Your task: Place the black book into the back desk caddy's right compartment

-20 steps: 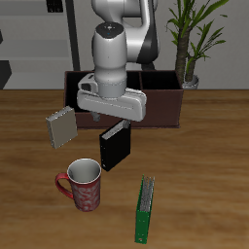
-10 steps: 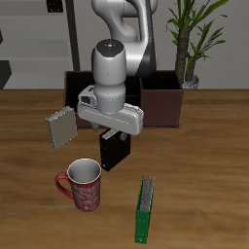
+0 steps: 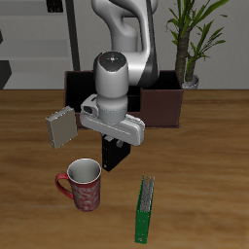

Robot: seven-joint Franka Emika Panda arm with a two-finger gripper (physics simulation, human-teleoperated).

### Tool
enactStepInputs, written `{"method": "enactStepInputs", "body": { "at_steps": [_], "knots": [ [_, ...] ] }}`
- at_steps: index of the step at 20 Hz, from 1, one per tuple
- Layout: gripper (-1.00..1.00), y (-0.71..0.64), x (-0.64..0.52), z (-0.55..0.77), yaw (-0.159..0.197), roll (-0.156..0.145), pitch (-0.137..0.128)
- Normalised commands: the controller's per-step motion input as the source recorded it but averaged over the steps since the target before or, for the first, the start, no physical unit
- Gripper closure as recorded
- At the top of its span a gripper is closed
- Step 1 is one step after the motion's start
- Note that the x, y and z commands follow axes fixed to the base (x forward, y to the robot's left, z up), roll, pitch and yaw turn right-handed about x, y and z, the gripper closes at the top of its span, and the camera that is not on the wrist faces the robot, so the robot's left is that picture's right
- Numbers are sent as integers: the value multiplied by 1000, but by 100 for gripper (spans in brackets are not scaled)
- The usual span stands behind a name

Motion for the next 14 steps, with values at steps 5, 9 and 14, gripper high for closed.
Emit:
{"method": "enactStepInputs", "body": {
  "at_steps": [5, 9, 14],
  "knots": [
    [100, 193, -76, 306, 32, 33, -30],
    [100, 336, -149, 645, 77, 46, -57],
    [100, 481, -263, 690, 93, 73, -63]
  ]
}}
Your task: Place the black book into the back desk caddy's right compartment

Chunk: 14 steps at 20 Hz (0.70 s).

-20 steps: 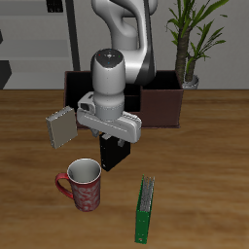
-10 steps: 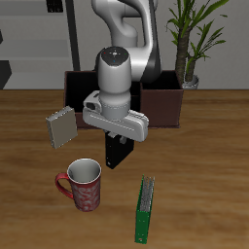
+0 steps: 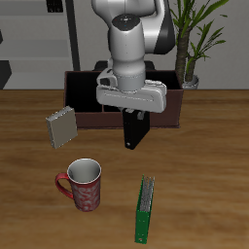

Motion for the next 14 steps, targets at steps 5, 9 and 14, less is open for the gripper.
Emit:
{"method": "enactStepInputs", "body": {
  "at_steps": [5, 9, 14],
  "knots": [
    [100, 278, -187, 421, 32, 49, -33],
    [100, 393, -312, 406, 51, 49, -21],
    [100, 279, -395, 334, 58, 48, -35]
  ]
}}
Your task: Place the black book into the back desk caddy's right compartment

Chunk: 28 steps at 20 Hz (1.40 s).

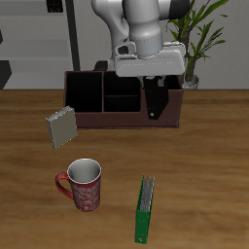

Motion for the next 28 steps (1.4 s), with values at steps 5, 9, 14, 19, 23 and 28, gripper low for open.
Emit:
{"method": "enactStepInputs", "body": {
  "at_steps": [5, 9, 14, 19, 23, 28],
  "knots": [
    [100, 227, -453, 357, 65, 19, -25],
    [100, 207, -514, 329, 26, 14, -23],
    [100, 140, -585, 230, 45, -9, -18],
    [100, -24, -467, 54, 56, -8, -1],
    [100, -170, -313, 81, 15, -32, -29],
    [100, -283, -118, 53, -9, -52, -13]
  ]
}}
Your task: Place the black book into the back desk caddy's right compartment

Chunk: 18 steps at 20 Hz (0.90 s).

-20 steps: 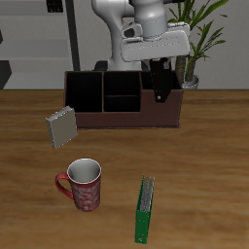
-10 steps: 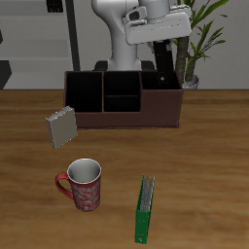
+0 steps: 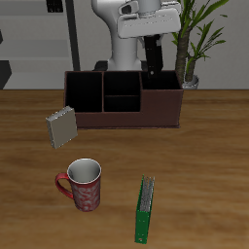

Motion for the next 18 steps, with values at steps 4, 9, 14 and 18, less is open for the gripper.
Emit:
{"method": "enactStepInputs", "body": {
  "at_steps": [4, 9, 14, 18],
  "knots": [
    [100, -152, -61, -51, -24, -53, 9],
    [100, -47, -67, -22, -7, -13, 6],
    [100, 28, -97, -158, -35, -14, 56],
    [100, 176, -153, -210, 44, 32, 38]
  ]
}}
